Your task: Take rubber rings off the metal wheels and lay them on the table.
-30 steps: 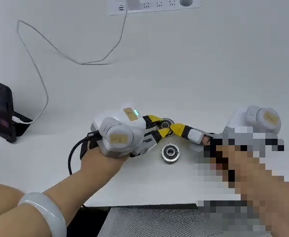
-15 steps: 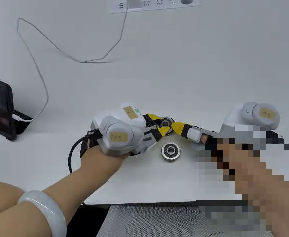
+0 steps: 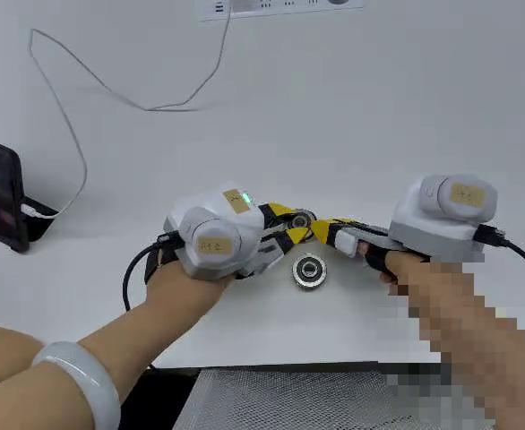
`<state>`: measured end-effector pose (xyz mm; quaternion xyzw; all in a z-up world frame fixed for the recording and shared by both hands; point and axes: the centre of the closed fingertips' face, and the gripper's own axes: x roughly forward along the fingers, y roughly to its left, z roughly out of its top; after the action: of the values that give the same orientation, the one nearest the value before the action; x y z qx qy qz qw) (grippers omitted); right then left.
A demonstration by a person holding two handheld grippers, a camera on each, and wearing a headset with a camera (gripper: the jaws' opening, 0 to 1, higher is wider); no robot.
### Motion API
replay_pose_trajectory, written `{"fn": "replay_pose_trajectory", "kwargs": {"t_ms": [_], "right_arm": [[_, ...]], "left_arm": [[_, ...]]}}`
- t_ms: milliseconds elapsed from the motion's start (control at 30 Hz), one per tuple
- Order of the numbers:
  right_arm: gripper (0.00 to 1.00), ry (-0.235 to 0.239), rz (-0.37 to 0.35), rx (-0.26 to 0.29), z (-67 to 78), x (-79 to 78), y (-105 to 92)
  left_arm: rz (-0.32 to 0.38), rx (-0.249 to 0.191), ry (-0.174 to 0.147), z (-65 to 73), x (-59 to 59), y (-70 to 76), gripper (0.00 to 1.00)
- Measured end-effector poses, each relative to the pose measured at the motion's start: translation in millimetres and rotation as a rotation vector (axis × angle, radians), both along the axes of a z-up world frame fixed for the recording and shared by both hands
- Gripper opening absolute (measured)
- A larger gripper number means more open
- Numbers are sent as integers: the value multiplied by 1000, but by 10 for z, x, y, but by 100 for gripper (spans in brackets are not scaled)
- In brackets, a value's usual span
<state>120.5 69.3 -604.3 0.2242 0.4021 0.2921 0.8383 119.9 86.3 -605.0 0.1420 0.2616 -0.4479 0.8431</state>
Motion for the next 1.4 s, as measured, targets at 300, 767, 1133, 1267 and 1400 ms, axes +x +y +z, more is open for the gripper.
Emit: {"fn": "replay_pose_trajectory", "kwargs": {"t_ms": [300, 767, 1133, 1267, 1400], "right_arm": [[2, 4, 11, 1, -18, -12, 3], [1, -7, 14, 22, 37, -25, 46], [1, -6, 26, 55, 103, -49, 107], [1, -9, 34, 67, 137, -60, 139], [1, -10, 45, 78, 165, -83, 140]], "left_arm": [[3, -2, 1, 7, -3, -8, 13], [2, 0, 3, 7, -4, -7, 13], [1, 2, 2, 3, -6, -4, 13], [1, 1, 2, 0, -5, -1, 13], [0, 0, 2, 0, -7, -1, 13]]}}
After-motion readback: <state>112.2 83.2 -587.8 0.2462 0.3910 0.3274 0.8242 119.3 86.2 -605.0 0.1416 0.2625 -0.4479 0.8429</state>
